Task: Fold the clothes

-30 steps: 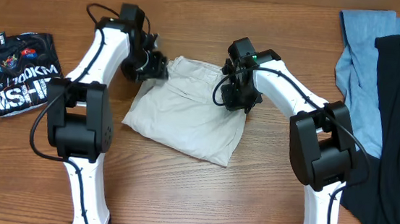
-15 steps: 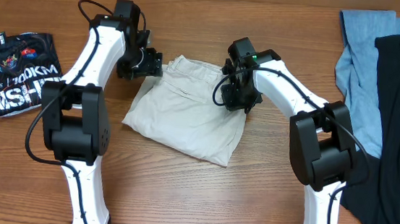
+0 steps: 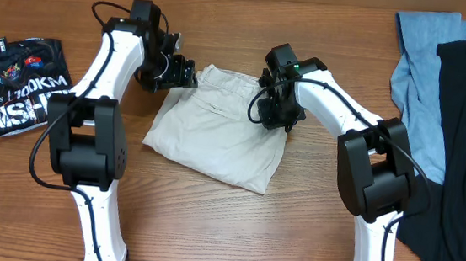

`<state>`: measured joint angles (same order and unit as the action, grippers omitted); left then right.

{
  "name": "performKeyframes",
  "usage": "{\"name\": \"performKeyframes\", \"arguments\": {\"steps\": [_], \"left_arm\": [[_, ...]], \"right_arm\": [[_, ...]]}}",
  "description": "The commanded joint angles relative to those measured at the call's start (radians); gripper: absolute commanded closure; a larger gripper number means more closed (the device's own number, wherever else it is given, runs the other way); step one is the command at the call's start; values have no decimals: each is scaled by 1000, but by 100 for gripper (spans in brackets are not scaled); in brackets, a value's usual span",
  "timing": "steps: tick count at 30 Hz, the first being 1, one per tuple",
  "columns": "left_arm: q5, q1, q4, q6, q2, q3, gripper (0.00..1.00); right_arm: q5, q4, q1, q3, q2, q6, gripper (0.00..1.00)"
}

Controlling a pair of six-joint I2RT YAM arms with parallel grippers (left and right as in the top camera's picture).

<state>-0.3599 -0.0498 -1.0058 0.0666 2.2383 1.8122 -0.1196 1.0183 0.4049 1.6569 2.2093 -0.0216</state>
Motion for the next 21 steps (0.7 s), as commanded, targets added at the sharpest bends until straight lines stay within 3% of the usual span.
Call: {"name": "performKeyframes", "arguments": {"steps": [1,16,19,21], "left_arm": [[1,4,-12,-26,48,-11,16],[-113,-61,5,-47,124,-11,19],[-113,-97,17,-64,124,-11,28],[-113,-114,24,-64,124,-11,39]], "right_arm": [[100,23,-36,-19,22,3,73],[100,20,-36,-19,22,3,73],[100,24,-36,-19,22,3,73],[100,27,-36,-19,22,3,73]]}}
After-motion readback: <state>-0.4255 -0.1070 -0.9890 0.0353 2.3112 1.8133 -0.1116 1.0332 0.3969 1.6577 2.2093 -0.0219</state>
